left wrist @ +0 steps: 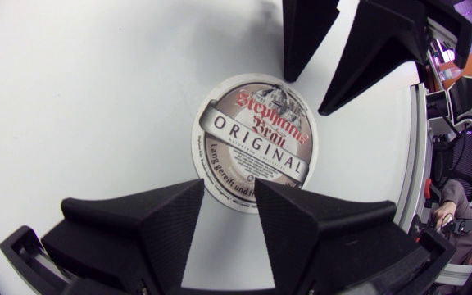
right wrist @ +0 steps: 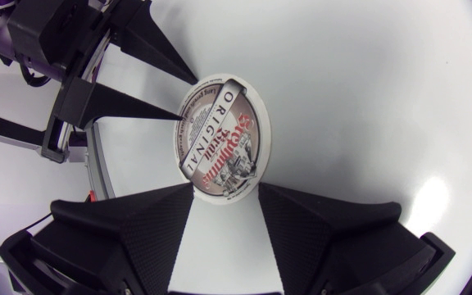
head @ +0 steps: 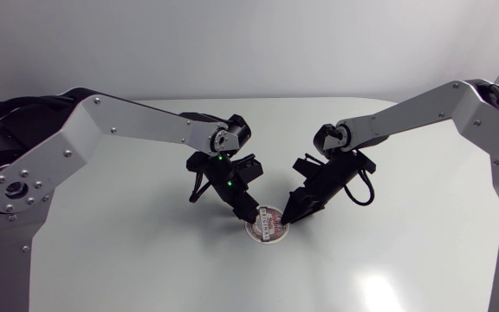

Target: Turn the coaster over.

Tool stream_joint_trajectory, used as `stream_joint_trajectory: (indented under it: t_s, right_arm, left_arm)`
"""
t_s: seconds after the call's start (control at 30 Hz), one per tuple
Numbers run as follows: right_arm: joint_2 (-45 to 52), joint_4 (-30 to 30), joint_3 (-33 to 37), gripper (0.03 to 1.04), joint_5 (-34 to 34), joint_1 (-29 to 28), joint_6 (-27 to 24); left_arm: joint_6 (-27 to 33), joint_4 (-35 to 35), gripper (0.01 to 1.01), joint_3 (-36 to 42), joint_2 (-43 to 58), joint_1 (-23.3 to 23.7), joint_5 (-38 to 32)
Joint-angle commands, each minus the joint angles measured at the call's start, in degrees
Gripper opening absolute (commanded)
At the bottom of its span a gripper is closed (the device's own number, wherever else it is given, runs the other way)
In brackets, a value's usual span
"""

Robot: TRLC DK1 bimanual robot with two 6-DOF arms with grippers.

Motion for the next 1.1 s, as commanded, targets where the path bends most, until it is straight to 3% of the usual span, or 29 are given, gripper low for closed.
stream_joint_trajectory:
  t_s: [0.0, 0.17, 0.27, 0.33, 0.43, 0.47, 0.8, 1.07]
  right_arm:
    - [2.3, -1.8, 1.0, 0.51, -1.7, 0.9, 0.8]
    - [-0.2, -1.8, 1.7, 0.53, -2.2, 2.1, 0.9]
    - [-4.7, -0.4, -1.4, 0.54, 1.3, 2.8, 0.8]
    - [-7.5, 3.0, -5.6, 0.43, 6.0, 4.6, 0.9]
    - [-7.9, 5.4, -9.0, 0.09, 8.2, 6.5, 0.6]
    - [-7.7, 6.1, -9.5, 0.06, 8.3, 6.8, 0.6]
    - [-3.8, 9.7, -10.9, 0.05, 11.4, 8.5, 0.1]
    - [1.7, 9.8, -4.4, 0.05, 15.8, 6.6, 0.5]
  left_arm:
    - [-0.3, -1.1, 0.448, -0.2, 2.2, -0.3, 0.3]
    - [-0.4, -1.0, 0.449, -0.7, 1.8, -0.4, 0.4]
    - [-0.3, -1.0, 0.449, -1.1, 1.3, -0.3, 0.7]
    - [-0.2, -1.0, 0.449, -1.5, 0.9, -0.2, 0.7]
    - [-0.1, -0.9, 0.449, -1.8, 0.8, -0.2, 0.7]
    - [-0.1, -0.9, 0.448, -1.9, 0.8, -0.2, 0.7]
    - [-0.1, -1.0, 0.448, -2.3, 0.5, -0.7, 0.8]
    - [-0.2, -1.0, 0.448, -2.6, 0.5, -1.0, 0.9]
